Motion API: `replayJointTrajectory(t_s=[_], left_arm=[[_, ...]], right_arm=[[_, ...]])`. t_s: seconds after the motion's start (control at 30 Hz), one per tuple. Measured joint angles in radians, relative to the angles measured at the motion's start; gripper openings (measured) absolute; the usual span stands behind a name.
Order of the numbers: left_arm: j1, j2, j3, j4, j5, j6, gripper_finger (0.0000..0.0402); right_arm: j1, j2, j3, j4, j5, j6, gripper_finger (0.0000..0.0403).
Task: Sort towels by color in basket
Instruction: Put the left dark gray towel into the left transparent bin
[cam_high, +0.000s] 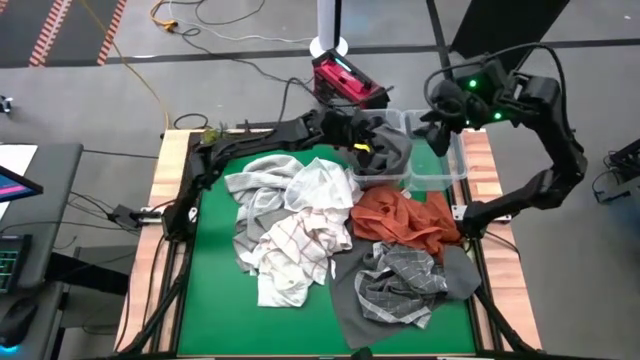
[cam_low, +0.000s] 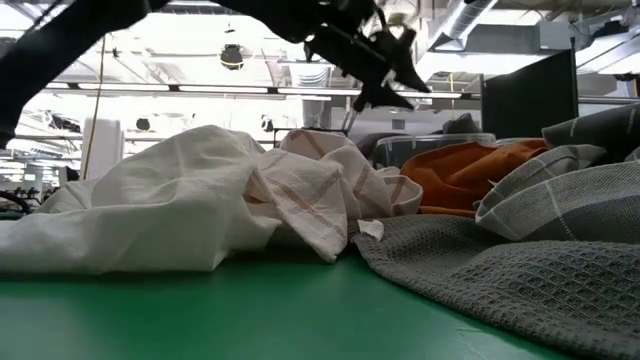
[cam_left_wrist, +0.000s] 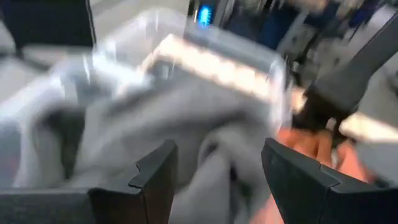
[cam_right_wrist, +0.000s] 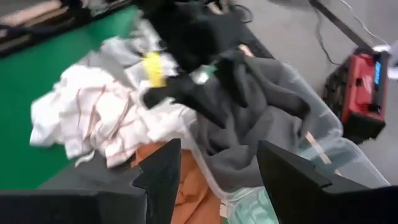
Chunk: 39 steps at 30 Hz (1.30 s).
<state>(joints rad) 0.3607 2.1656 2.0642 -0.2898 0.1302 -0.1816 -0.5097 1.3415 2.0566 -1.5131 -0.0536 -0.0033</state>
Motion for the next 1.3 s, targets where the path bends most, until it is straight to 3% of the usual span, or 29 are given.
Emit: replayJointTrajectory(t_s=[0.13,0.23,0.43,0.7,0.97,1.3], left_arm=[[0.000,0.076,0.126,-0.185,-0.030,0.004,0.0219],[-0.001,0.081,0.179,-0.233,-0.089,0.040,0.0219],[0.021,-0.043,0.188,-0.308,-0.201,0.134,0.0219],[0.060,-0.201,0.187,-0.606,-0.360,0.228,0.0219],[0.060,-0.328,0.187,-0.720,-0.378,0.301,0.0219],[0.040,-0.472,0.186,-0.846,-0.382,0.224,0.0219]], right_arm=[[0.034,0.001,-0.055,0.001,-0.001,-0.044,0.0240],[0.030,0.001,-0.135,0.016,0.000,-0.095,0.0240],[-0.026,0.000,-0.337,0.187,-0.008,-0.116,0.0240],[-0.034,0.047,-0.558,0.502,-0.022,-0.128,0.0239],[-0.079,0.247,-0.599,0.583,0.009,-0.297,0.0225],[-0.146,0.542,-0.600,0.580,0.060,-0.491,0.0199]])
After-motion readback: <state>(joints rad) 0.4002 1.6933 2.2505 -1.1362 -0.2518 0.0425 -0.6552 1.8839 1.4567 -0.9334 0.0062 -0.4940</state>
